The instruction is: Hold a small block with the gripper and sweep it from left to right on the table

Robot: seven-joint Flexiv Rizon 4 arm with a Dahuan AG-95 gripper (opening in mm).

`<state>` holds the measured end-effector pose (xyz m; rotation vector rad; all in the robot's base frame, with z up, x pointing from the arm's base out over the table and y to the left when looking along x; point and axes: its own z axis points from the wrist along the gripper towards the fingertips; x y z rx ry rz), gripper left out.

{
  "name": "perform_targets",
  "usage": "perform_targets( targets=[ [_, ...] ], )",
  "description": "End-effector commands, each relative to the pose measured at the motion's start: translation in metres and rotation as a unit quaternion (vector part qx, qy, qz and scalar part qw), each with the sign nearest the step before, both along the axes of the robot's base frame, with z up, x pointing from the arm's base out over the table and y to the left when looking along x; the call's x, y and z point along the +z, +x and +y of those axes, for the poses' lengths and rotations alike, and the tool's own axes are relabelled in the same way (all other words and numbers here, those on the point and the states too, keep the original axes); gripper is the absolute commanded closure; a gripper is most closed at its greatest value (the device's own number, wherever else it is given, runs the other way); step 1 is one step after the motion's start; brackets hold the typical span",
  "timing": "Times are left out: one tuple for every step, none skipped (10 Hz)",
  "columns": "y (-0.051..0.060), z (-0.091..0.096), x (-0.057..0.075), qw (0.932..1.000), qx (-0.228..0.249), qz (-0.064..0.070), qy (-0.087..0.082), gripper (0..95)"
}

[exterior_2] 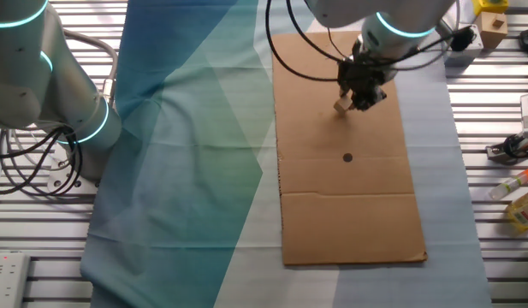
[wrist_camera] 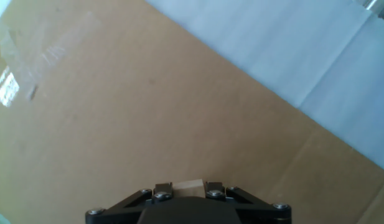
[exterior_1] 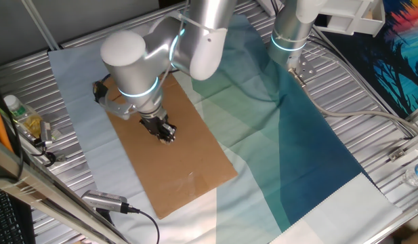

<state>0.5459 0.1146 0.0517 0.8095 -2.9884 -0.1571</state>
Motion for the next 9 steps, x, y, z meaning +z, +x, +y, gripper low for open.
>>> perform_targets(
  targets=[
    [-0.0017,0.0068,-0.0026,0.9998,-0.02,0.001,0.001,95.0],
    [-0.0023,0.0093,-0.0036,0.9993,-0.038,0.003,0.002,95.0],
    [-0.0033,0.0107,-0.004,0.9984,-0.056,0.006,0.011,95.0],
    [-0.004,0.0112,-0.004,0.9976,-0.065,0.008,0.019,95.0],
    [-0.0042,0.0113,-0.0039,0.9973,-0.069,0.008,0.021,95.0],
    [-0.0045,0.0116,-0.0038,0.9972,-0.071,0.009,0.022,95.0],
    [-0.005,0.0124,-0.0039,0.9973,-0.07,0.008,0.017,95.0],
    [-0.0055,0.0134,-0.0039,0.9974,-0.071,0.005,0.003,95.0],
    [-0.006,0.015,-0.004,0.9973,-0.072,-0.001,-0.015,95.0]
  ],
)
